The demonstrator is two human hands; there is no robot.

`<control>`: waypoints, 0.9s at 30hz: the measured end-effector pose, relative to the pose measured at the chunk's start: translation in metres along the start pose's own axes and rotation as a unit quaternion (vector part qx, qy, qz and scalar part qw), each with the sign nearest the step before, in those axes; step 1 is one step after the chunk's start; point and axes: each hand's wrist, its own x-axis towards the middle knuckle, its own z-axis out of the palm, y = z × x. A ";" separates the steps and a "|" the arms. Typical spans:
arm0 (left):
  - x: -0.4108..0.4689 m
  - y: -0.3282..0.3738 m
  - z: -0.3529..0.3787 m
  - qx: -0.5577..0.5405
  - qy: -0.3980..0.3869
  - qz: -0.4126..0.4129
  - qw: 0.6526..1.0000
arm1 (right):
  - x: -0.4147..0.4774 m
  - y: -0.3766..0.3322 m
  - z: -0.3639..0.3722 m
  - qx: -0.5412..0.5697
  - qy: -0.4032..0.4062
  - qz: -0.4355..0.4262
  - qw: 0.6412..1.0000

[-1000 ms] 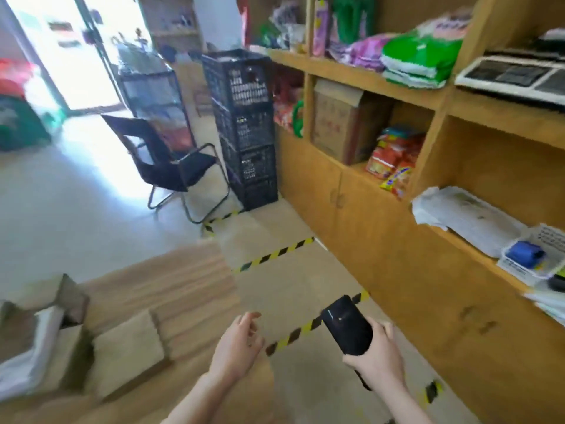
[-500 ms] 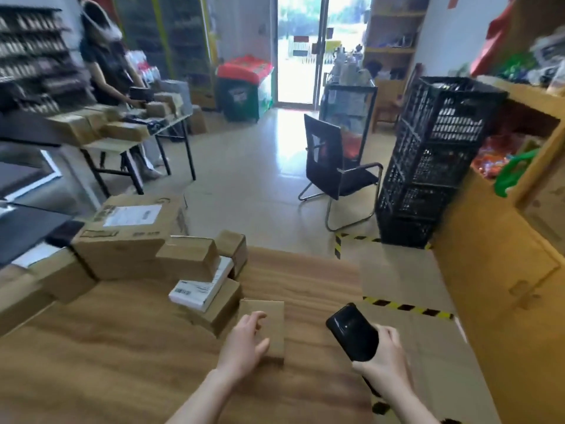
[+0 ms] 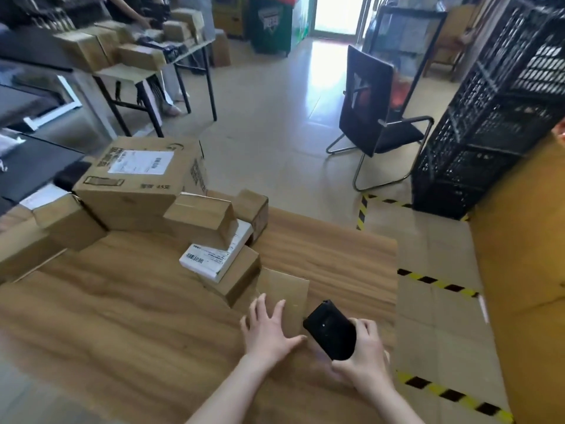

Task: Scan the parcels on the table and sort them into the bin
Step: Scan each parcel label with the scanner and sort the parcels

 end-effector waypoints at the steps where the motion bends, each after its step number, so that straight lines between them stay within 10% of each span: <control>1: 0.005 0.003 0.002 0.012 -0.002 -0.002 1.000 | 0.001 0.001 0.002 0.001 0.007 0.005 1.000; 10: 0.032 0.004 -0.002 0.076 0.012 0.039 0.996 | 0.004 0.007 0.011 0.010 0.022 0.055 0.998; 20: 0.045 -0.012 -0.049 -0.201 -0.102 0.153 0.962 | -0.003 0.009 -0.013 -0.004 0.074 0.079 0.994; 27: 0.043 -0.018 -0.070 -0.244 0.013 0.154 0.958 | -0.008 -0.006 -0.014 0.006 0.066 0.080 0.995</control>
